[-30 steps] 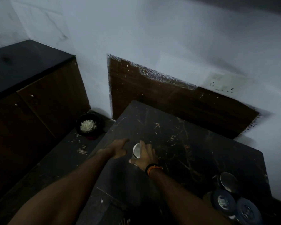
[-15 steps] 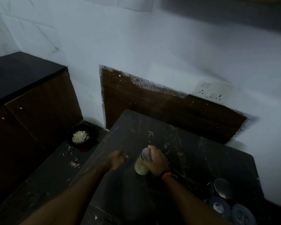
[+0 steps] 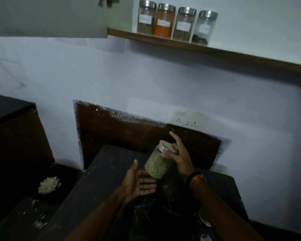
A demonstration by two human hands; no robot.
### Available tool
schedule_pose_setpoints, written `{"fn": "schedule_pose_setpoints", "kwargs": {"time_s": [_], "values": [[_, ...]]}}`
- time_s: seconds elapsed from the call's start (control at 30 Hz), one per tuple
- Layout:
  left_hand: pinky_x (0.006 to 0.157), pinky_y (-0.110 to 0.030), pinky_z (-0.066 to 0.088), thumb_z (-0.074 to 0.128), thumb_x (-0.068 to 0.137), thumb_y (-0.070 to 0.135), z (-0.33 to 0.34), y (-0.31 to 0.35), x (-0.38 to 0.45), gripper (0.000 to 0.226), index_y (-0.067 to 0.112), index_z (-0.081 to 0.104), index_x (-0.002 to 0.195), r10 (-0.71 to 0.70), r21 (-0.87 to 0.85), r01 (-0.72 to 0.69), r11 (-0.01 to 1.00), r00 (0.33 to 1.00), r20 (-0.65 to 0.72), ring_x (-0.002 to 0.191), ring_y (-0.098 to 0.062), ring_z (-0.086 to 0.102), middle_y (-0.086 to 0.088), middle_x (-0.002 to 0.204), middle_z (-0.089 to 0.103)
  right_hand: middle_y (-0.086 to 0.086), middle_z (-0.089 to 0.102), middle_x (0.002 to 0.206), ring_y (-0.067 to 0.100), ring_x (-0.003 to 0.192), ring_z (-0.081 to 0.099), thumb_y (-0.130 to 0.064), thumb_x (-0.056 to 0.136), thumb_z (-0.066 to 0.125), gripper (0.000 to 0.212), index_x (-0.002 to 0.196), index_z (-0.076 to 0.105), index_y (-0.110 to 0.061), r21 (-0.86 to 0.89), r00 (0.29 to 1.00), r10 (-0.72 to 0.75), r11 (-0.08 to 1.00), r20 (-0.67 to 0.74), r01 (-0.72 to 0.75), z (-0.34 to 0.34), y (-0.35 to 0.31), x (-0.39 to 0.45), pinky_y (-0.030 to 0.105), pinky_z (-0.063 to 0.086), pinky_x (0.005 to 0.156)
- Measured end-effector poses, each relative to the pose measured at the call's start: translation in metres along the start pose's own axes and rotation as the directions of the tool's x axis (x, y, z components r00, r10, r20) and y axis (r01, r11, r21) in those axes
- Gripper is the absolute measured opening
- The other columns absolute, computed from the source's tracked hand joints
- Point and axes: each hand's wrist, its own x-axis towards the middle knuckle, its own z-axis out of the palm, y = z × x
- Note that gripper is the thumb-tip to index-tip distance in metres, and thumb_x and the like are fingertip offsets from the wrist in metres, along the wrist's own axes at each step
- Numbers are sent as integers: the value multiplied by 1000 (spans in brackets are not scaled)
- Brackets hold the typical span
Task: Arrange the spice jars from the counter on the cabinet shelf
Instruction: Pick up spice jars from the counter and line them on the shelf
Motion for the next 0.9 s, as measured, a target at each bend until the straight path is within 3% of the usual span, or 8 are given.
{"fn": "schedule_pose_setpoints", "kwargs": {"time_s": [0.13,0.23,0.37,0.53,0.77,0.9], "values": [[80,-45,60,42,90,71,46,14,-1,79,6,52,133,26,-143,4,990,977,212,108,-45,67,-37,125,61,7,61,127,21,115,61,-40,66,77,84,143,42,-44,102,993,-106,988,-57,112,-28,-39,5,37,52,93],[73,-41,62,51,89,66,75,23,-7,81,2,49,137,66,-245,25,969,932,357,97,-42,71,-38,130,57,-5,66,126,16,116,62,-33,69,71,81,145,44,-35,134,980,-179,973,-93,190,-44,-64,7,28,52,89],[67,-39,62,60,88,55,107,36,-15,79,-6,49,138,173,-372,15,928,868,466,86,-39,71,-40,133,54,25,62,123,40,114,59,-13,76,60,75,147,42,-27,215,967,-229,944,-115,249,-65,-94,10,38,50,92],[70,-38,61,61,87,50,141,57,-27,77,-6,51,139,269,-385,-59,921,810,520,91,-40,69,-40,128,55,39,53,127,44,108,58,-15,71,60,78,148,43,-21,313,963,-245,911,-112,268,-87,-131,12,58,43,100],[95,-56,52,81,67,22,183,87,-41,80,2,49,138,407,-342,-249,906,734,544,121,-53,57,-37,136,53,21,63,127,39,109,64,-17,80,55,65,145,47,-20,403,951,-257,862,-172,306,-116,-160,19,48,50,96],[101,-60,49,77,68,8,207,100,-43,57,5,62,122,490,-241,-433,868,678,548,118,-51,60,-30,132,56,15,60,134,35,114,62,-31,84,57,60,143,48,-25,291,947,-224,913,-231,287,-129,-176,23,42,54,90]]}}
